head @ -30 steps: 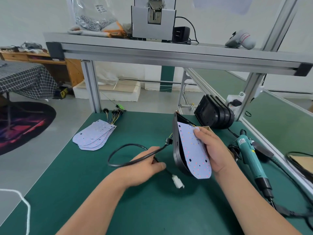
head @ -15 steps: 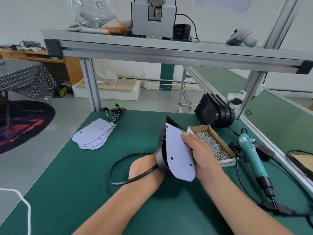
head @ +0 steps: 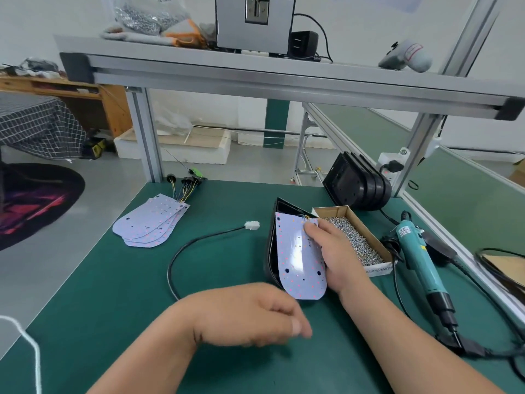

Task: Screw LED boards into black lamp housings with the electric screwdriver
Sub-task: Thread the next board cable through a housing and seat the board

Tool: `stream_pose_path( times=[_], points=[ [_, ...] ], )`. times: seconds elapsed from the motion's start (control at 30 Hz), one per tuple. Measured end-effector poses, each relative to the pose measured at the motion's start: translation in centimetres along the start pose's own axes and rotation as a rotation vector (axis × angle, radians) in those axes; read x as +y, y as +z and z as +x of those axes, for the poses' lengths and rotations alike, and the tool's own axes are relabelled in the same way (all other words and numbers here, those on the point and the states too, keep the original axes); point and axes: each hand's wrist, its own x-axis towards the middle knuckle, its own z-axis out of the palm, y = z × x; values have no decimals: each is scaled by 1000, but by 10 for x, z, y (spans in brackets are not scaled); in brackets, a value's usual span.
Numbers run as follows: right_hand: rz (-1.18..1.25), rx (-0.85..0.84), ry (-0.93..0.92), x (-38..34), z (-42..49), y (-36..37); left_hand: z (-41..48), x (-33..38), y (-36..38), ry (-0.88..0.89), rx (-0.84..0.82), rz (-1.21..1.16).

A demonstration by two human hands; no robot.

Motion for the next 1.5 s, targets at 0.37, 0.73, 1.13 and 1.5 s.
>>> stream_pose_path(
  times=[0.37, 0.73, 1.13, 1.5],
  points=[
    [-120, -153, 25, -1, -12, 3, 46, -36, -20, 70, 886, -476],
    [-319, 120, -359, 1, -15, 10, 53, -37, -14, 53, 843, -231],
    [-261, -15, -77, -6, -17, 12, 57, -42, -9, 125, 766, -516],
    [-363, -29, -228, -12, -21, 8, 51, -39, -16, 141, 684, -513]
  ],
)
